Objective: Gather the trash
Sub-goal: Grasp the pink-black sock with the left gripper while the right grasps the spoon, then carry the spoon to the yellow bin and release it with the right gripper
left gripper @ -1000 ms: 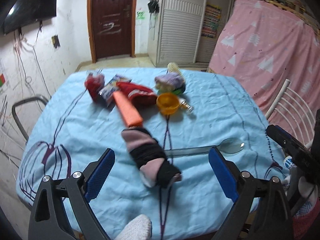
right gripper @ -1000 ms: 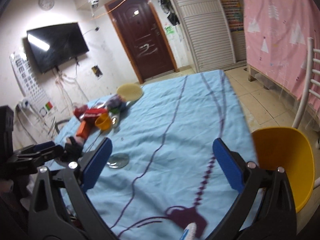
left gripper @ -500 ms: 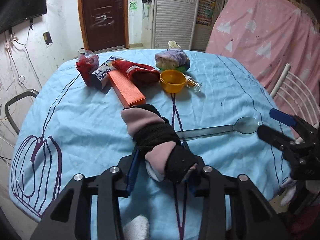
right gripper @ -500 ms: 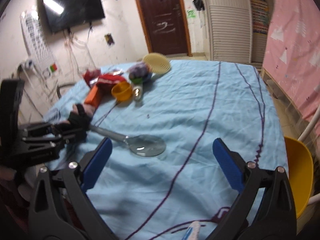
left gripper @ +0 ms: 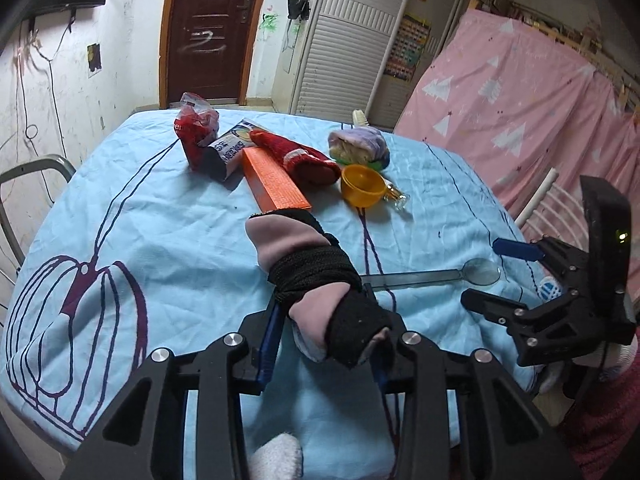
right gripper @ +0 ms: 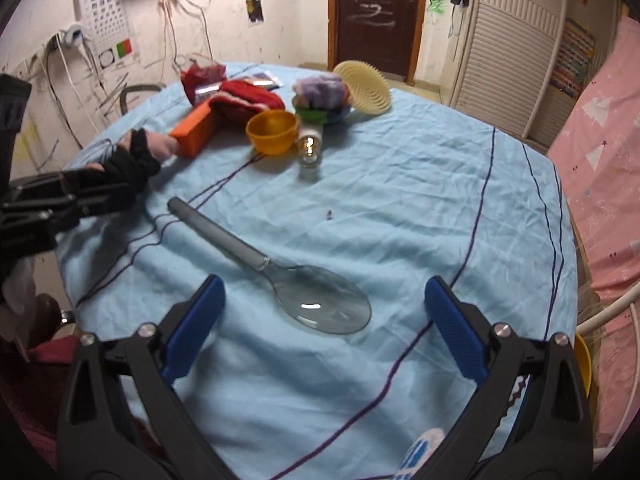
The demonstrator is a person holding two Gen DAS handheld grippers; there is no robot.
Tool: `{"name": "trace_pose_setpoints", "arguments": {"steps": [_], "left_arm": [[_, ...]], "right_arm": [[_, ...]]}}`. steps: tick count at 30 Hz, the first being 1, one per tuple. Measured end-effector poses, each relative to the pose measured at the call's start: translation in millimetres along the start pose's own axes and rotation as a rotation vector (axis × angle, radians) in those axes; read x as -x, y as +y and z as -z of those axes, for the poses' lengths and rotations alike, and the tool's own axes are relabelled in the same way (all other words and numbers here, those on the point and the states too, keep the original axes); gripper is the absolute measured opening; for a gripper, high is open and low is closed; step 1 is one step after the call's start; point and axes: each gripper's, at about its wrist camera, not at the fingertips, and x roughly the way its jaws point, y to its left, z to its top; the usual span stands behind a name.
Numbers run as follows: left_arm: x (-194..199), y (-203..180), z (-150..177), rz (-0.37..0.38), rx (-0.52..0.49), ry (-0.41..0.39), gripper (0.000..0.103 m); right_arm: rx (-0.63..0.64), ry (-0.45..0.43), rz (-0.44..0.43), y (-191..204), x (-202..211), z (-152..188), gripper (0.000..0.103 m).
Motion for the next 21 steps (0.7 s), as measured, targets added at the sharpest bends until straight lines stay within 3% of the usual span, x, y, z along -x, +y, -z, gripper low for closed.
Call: {"name": "trace_pose_setpoints", "arguments": {"steps": [5, 13, 21], "left_arm": [[-1.8, 7.1, 0.0, 0.026, 0.016, -0.001, 0.028], [1.7, 6.4, 0.6, 0.056, 0.005, -0.025, 0.028], [5.4, 3.2, 2.2, 0.060, 0.006, -0.025, 0.028]], "right_arm": [[-0.002, 0.018, -0.017, -1.4, -3.7, -3.8, 0.071], [0.001, 0.019, -0.024, 6.0, 2.8, -0.2, 0.042], [-0.020, -0.010, -0.024, 8.2, 16.0, 14.3, 0.036]]}}
